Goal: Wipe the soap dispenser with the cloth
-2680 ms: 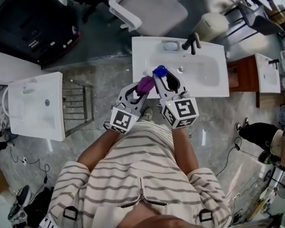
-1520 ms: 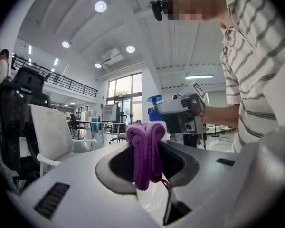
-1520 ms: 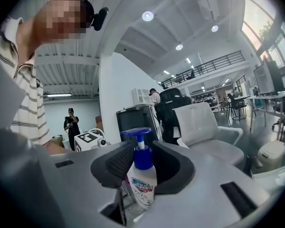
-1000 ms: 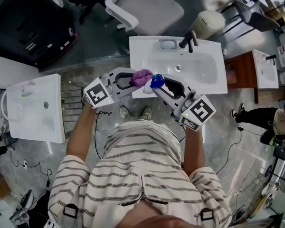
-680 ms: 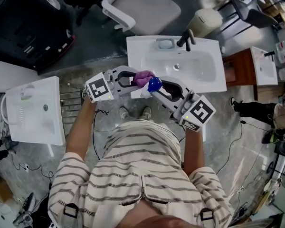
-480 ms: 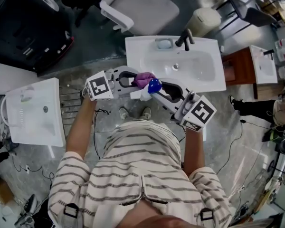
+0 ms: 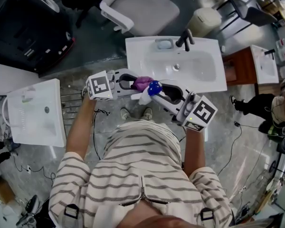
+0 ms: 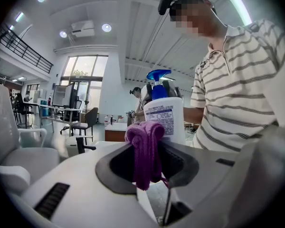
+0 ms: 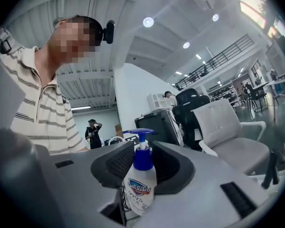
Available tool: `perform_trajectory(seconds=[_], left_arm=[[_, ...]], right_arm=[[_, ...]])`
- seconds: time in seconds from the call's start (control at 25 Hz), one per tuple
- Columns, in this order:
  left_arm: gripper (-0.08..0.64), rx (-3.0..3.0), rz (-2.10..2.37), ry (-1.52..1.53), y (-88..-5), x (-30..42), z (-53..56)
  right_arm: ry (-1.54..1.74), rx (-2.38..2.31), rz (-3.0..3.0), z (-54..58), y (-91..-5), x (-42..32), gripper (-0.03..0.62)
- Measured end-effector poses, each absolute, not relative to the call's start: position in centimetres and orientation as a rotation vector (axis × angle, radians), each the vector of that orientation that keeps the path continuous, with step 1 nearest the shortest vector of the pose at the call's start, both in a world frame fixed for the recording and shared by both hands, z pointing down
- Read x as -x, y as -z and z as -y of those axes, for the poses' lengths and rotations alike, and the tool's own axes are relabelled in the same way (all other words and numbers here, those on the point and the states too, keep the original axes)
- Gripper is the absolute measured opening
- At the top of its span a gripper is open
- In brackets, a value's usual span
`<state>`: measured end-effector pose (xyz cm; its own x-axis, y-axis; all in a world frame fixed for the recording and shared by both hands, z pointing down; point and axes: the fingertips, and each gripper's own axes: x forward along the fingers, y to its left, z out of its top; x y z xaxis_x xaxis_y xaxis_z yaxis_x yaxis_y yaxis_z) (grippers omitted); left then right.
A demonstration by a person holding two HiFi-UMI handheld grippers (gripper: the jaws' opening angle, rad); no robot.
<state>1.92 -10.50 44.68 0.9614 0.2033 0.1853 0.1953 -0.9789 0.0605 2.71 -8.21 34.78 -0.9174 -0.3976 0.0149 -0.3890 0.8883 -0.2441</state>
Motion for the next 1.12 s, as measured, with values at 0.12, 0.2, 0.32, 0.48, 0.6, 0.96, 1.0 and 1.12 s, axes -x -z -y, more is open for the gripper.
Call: perform_trajectory(seconds=[0.12, 0.2, 0.32, 0.48, 0.6, 0.96, 1.0, 1.12], left_arm=[[0.12, -3.06, -0.317, -0.324, -45.1, -1.6, 10.2], [0.12, -3.059, -0.315, -0.341, -45.4, -1.2, 10.1], [0.12, -3.061, -0.287, -0.347, -45.4, -0.5, 10.0], [0.12, -3.058, -0.195, -0.308, -45.1, 0.2, 10.0], [0.12, -3.076, -0.085, -0.286, -45.0, 0.4, 10.3], [0.12, -3.025, 0.409, -0.244, -44.7, 1.5, 11.9], [0.12, -3.017, 0.458, -0.247, -44.9, 1.8, 12.0], [0.12, -2.983, 0.575, -0.222, -45.0, 2.5, 12.2]], right_arm=[[0.393, 0.614, -3.004, 8.2, -34.8, -2.8, 0.13], [0.398, 0.613, -3.002, 8.3, -34.9, -2.9, 0.13], [0.405, 0.626, -2.998, 8.6, -35.0, -2.9, 0.13], [0.403, 0.684, -2.997, 9.2, -35.5, -3.2, 0.13], [0.391, 0.752, -3.007, 9.9, -36.1, -3.3, 0.13], [0.34, 1.023, -2.96, 12.4, -37.4, -3.5, 0.13], [0.346, 1.061, -2.945, 12.9, -37.8, -3.6, 0.13], [0.362, 1.175, -2.902, 14.3, -39.3, -4.0, 0.13]])
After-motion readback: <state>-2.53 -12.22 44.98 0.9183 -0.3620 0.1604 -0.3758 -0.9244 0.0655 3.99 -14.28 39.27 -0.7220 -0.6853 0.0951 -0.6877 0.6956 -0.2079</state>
